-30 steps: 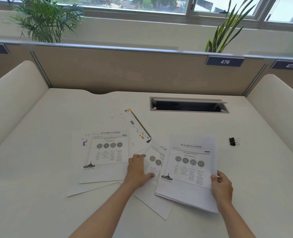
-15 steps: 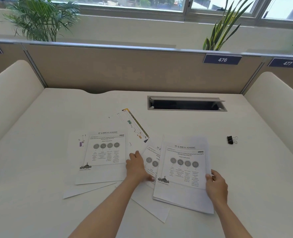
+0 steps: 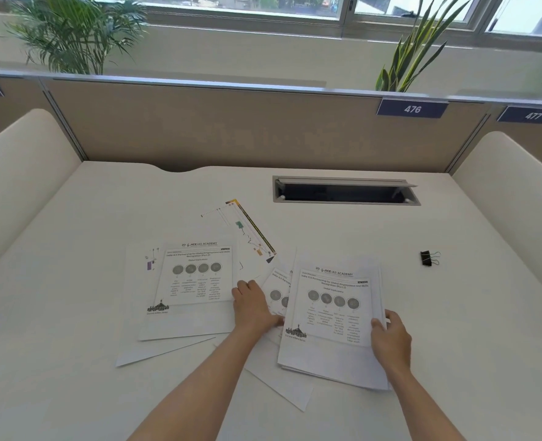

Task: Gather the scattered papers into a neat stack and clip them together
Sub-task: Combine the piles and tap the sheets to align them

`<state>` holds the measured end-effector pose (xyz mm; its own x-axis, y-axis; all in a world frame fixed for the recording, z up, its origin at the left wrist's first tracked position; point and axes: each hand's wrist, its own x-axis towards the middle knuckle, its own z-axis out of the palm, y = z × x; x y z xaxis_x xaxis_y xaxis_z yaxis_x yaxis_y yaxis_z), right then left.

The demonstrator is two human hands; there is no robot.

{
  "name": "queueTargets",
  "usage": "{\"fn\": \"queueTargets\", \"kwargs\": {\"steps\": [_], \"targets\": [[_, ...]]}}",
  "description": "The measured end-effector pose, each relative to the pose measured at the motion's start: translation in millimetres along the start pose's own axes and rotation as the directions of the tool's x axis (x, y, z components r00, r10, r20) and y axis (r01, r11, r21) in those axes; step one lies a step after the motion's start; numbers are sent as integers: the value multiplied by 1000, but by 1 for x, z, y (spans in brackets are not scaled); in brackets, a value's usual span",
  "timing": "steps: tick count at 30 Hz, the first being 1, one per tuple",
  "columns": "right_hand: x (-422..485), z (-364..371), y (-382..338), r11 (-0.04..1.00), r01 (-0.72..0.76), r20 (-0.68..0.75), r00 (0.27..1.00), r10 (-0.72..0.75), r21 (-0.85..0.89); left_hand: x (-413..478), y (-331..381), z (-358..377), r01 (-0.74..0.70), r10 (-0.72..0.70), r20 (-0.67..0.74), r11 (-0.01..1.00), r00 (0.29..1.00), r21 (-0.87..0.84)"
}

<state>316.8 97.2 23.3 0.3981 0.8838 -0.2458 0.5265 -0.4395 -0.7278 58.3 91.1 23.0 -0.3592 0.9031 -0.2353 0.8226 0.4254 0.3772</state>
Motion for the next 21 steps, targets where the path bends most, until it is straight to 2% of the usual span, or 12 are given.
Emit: {"fn": "queueTargets", "kwargs": {"steps": [5, 9, 13, 16, 21], "targets": [[1, 6, -10, 998, -15, 45, 999, 12, 55, 3, 0, -3, 3, -3, 22, 1000, 1000, -11], [4, 8, -14, 998, 0, 71, 997, -4, 56, 6, -2, -7, 74, -66, 70, 989, 995, -126], [6, 9, -13, 998, 14, 86, 996, -19, 54, 5, -3, -13, 101, -86, 105, 985, 991, -143], [8, 8, -12, 998, 17, 83, 996, -22, 59, 4, -7, -12, 122, -94, 110, 952, 989, -281], [10, 9, -12, 1000, -4, 88, 996, 5, -11, 1, -11, -21, 134, -144, 22, 839, 989, -528]]}}
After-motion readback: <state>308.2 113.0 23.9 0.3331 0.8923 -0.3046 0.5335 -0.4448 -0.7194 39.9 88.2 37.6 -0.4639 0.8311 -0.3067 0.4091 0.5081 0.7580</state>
